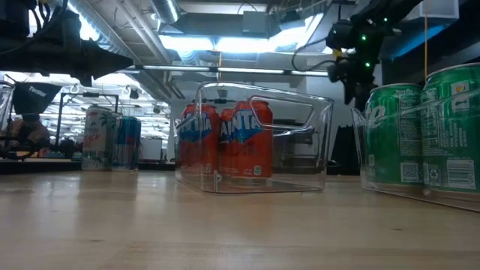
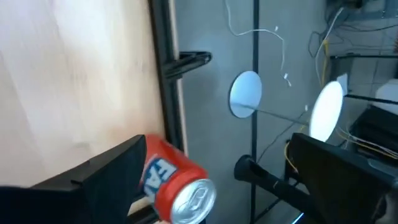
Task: Sort soda cans
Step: Put the orange soda can into the middle transparent bin
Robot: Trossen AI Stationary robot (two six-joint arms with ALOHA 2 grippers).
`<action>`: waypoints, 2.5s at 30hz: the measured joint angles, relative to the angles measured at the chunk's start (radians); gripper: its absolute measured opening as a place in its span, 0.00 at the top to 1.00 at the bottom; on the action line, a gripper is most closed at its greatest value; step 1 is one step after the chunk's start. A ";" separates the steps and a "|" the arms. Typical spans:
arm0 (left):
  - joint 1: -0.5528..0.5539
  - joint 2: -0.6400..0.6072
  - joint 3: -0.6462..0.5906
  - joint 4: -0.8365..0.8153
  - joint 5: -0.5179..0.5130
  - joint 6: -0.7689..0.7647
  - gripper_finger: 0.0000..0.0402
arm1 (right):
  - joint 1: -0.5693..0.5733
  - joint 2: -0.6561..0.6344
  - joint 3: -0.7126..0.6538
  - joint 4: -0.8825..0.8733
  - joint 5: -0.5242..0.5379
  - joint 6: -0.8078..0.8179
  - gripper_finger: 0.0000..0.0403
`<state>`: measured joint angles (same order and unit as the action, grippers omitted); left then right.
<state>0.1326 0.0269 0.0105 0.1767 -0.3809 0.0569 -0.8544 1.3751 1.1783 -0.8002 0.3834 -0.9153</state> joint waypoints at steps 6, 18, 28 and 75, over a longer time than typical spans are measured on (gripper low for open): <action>0.000 0.000 0.000 0.011 0.000 0.011 1.00 | -0.071 0.071 0.075 -0.053 0.004 0.044 0.01; 0.000 0.000 0.000 0.011 0.000 0.013 1.00 | -0.200 0.181 0.104 -0.135 -0.095 0.076 0.01; 0.000 0.000 0.000 0.012 0.000 0.025 1.00 | -0.197 0.228 0.104 -0.117 -0.092 0.077 0.01; 0.000 0.000 0.000 -0.004 0.000 0.028 1.00 | -0.147 0.283 0.106 -0.316 -0.008 0.047 0.21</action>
<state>0.1326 0.0268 0.0108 0.1726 -0.3809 0.0848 -1.0017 1.6585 1.2839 -1.1161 0.3752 -0.8684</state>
